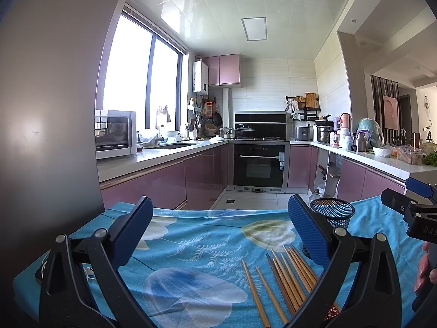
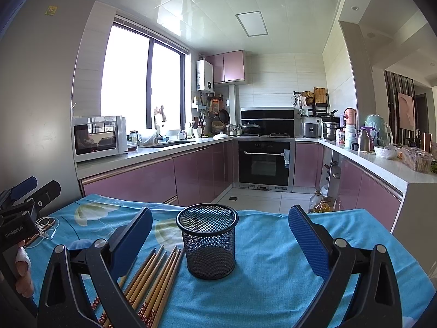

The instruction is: Organize utensils

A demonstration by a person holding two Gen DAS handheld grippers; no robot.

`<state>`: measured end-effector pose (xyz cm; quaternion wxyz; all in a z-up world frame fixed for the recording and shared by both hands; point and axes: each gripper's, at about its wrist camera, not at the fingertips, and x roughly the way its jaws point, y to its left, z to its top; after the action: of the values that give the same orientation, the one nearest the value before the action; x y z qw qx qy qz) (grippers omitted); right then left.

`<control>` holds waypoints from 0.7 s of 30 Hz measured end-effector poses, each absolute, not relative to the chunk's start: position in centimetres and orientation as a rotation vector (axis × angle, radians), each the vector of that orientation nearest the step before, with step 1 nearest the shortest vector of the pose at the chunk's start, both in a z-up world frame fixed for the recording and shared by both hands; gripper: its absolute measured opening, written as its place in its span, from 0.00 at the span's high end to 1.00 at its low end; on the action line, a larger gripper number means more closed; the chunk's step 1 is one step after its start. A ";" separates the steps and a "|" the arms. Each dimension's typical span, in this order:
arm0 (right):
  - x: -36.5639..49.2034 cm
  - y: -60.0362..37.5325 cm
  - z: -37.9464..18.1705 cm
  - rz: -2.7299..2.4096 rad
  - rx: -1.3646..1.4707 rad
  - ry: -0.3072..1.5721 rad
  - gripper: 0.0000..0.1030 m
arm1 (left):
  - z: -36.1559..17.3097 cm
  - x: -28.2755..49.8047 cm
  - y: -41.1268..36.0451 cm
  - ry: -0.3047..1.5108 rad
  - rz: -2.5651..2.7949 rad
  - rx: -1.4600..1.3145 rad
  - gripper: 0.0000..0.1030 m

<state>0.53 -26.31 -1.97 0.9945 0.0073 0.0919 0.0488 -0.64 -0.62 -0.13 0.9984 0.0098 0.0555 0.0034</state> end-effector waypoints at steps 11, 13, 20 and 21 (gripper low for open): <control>0.6 -26.3 -2.0 0.097 0.018 0.186 0.06 | -0.2 -0.6 -0.7 0.113 0.006 0.020 0.05; 0.5 -26.3 -2.0 0.096 0.016 0.186 0.06 | -0.2 -0.5 -0.7 0.115 0.006 0.022 0.05; 0.5 -26.4 -2.0 0.097 0.017 0.186 0.06 | -0.2 -0.5 -0.7 0.114 0.006 0.022 0.05; 0.5 -26.4 -2.0 0.097 0.017 0.187 0.06 | -0.2 -0.5 -0.7 0.115 0.007 0.022 0.05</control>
<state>0.54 -26.39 -1.99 0.9944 0.0086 0.0931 0.0486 -0.49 -0.72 -0.22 0.9983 0.0108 0.0574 0.0033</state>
